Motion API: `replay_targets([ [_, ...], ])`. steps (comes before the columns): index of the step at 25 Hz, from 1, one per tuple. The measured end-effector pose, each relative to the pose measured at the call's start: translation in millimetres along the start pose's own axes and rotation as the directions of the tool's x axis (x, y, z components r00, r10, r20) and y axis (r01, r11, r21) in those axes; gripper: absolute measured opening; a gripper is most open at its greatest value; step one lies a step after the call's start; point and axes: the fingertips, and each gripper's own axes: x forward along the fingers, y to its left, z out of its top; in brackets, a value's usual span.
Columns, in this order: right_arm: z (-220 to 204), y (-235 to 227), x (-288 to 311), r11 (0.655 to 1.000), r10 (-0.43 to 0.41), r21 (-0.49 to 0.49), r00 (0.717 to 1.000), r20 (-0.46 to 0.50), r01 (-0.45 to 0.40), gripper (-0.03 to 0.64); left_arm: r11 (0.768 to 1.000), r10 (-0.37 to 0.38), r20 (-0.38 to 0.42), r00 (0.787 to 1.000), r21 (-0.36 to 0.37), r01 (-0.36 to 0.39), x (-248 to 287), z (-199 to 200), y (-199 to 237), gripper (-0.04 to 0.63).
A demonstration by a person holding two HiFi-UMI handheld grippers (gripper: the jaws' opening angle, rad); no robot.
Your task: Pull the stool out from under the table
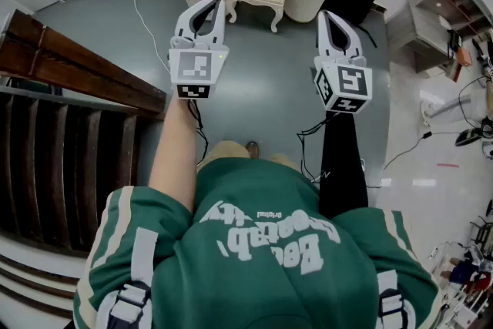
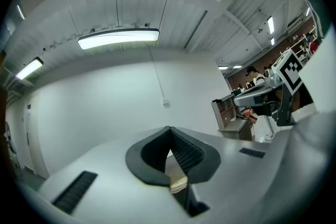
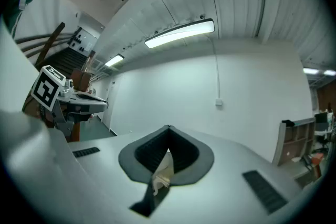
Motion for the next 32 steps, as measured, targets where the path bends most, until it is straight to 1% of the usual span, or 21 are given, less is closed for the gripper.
replay_targets([
  [10,-4.2,-2.3,-7.8,1.000,0.006,-0.006,1.000,-0.007,-0.006,0.008,1.000,-0.008,0.013,1.000,-0.001,0.008,1.0,3.4,-12.8,0.015],
  [15,-9.6,-4.9,-9.6,0.997,0.019,0.071,1.000,0.004,-0.019,0.008,1.000,-0.003,0.002,1.000,-0.002,0.003,-3.9,2.6,-12.2,0.015],
  [21,-20.7,0.4,4.2,0.997,0.027,0.075,0.999,-0.020,-0.025,0.009,1.000,0.003,-0.020,1.000,0.004,-0.003,1.0,-6.8,0.0,0.015],
  [26,-32.5,0.2,27.4,0.997,0.025,0.079,0.999,-0.039,-0.022,0.009,0.999,0.010,-0.020,1.000,0.034,-0.009,19.8,-18.8,13.2,0.015],
  [30,-39.8,-9.1,55.2,0.997,0.007,0.074,0.998,-0.057,-0.003,0.009,1.000,-0.015,-0.023,1.000,0.006,0.015,49.2,-32.7,25.5,0.015],
  [32,-41.1,-12.9,73.9,0.998,0.001,0.069,0.998,-0.065,0.004,0.009,1.000,-0.019,-0.017,1.000,0.004,0.019,66.8,-39.2,36.9,0.015],
])
